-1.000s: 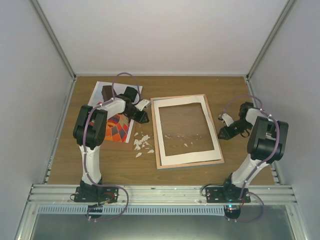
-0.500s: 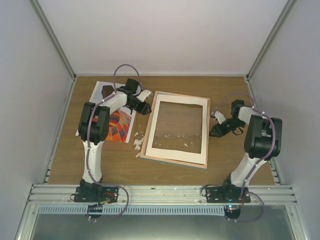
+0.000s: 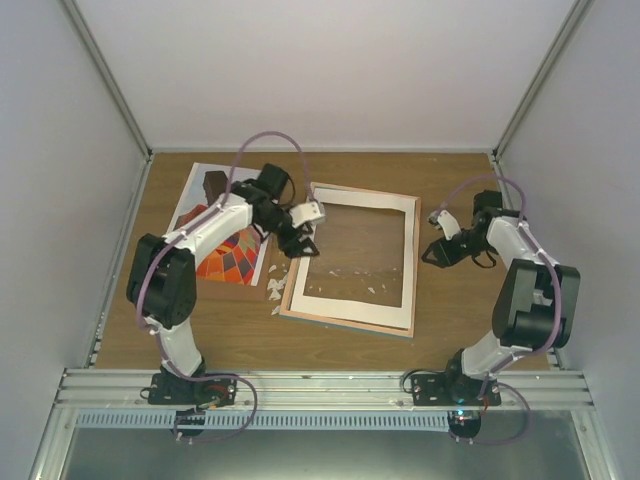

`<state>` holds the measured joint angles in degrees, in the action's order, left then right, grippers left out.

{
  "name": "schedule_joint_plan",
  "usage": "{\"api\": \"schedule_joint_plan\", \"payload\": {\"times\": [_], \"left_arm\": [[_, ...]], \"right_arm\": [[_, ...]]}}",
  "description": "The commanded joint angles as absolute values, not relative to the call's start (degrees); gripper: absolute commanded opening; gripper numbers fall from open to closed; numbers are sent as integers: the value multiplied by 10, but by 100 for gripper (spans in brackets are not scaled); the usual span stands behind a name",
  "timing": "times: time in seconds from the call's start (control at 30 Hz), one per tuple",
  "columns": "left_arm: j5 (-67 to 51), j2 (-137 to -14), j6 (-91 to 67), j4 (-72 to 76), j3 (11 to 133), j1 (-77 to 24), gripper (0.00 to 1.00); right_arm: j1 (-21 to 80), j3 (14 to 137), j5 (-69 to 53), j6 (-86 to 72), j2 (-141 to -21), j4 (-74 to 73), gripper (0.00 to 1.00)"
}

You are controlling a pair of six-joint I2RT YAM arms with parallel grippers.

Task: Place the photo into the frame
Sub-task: Adjust the photo frame item on the photo frame.

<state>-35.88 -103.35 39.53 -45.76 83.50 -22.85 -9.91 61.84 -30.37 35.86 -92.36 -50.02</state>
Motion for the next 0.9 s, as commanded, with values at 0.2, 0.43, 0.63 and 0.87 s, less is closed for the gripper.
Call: {"api": "schedule_joint_plan", "payload": {"times": [0.2,0.43,0.63,0.87], "left_arm": [[-403,-995,453,-448,725,-408,99],[-361,-1059,460,-437,757,-472,90],[-372,-1115,476,-467,812,-475,80],[-387,-1173,487,-509,858,-474,69]], "right_arm": [[-95,585,-315,265,-830,-459,49],[-88,569,-270,239,-826,-430,49],[-80,565,-254,227,-825,-419,49],[-79,565,-250,224,-817,-417,48]]}}
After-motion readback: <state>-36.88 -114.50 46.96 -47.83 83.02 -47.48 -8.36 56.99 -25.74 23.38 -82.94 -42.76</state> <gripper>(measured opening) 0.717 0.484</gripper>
